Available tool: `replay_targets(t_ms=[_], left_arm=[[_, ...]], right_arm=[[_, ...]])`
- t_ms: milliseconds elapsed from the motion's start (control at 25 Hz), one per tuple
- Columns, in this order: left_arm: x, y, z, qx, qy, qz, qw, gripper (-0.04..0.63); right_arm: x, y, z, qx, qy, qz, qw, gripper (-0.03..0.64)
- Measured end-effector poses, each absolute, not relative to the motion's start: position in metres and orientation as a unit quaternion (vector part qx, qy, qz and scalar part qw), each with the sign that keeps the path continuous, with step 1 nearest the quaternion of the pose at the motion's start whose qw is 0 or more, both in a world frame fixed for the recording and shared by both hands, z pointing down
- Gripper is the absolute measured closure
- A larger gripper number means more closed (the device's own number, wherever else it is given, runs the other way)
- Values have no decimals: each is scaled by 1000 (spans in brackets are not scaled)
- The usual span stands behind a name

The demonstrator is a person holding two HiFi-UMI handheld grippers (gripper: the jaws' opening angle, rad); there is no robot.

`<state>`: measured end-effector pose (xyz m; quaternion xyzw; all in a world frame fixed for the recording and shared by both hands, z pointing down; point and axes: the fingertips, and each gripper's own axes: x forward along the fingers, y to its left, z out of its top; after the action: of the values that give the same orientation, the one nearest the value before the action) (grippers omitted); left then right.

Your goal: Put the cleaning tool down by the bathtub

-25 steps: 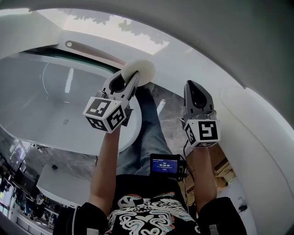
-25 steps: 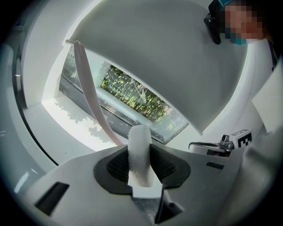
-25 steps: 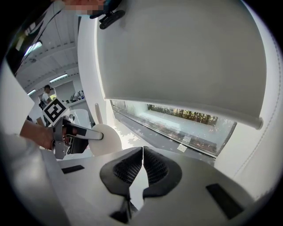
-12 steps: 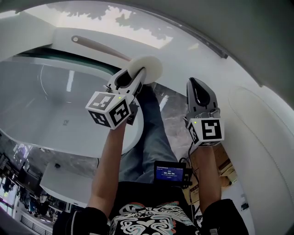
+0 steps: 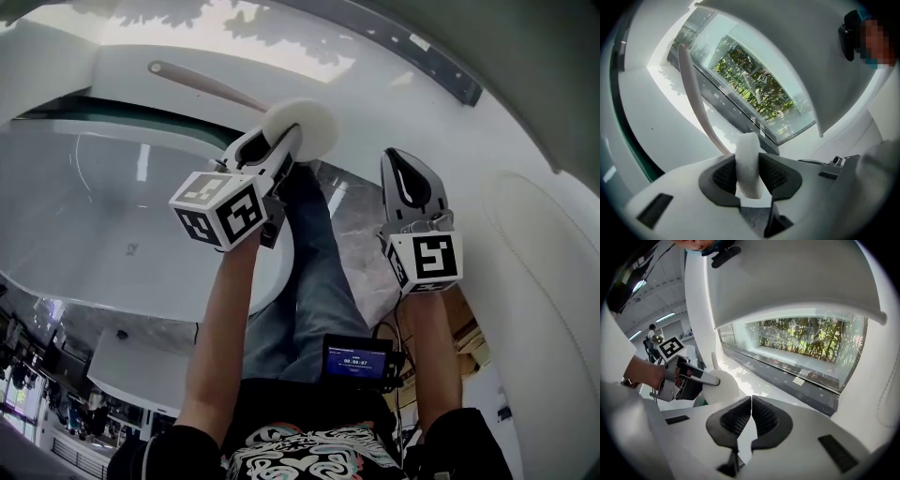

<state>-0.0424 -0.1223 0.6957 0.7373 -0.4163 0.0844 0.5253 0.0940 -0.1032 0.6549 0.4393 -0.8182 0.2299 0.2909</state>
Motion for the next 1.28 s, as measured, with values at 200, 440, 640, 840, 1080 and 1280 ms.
replay_targets(t_ms=[200, 440, 640, 840, 1080, 1280], left_arm=[[-39, -124, 708, 717, -412, 74, 557, 474], [-33, -126, 726, 697, -415, 87, 578, 474], [-29, -126, 740, 678, -418, 88, 598, 474], [-25, -127, 750, 671, -418, 88, 607, 474], [-19, -130, 756, 671, -413, 100, 608, 474], [-18, -132, 765, 668, -410, 101, 612, 474]], right_arm=[[94, -103, 668, 437, -815, 240, 294, 589], [94, -108, 673, 428, -824, 231, 291, 589], [96, -116, 680, 429, -823, 227, 294, 589], [100, -117, 686, 436, -817, 242, 288, 589], [100, -112, 690, 439, -813, 250, 289, 589], [97, -109, 692, 434, -816, 249, 291, 589]])
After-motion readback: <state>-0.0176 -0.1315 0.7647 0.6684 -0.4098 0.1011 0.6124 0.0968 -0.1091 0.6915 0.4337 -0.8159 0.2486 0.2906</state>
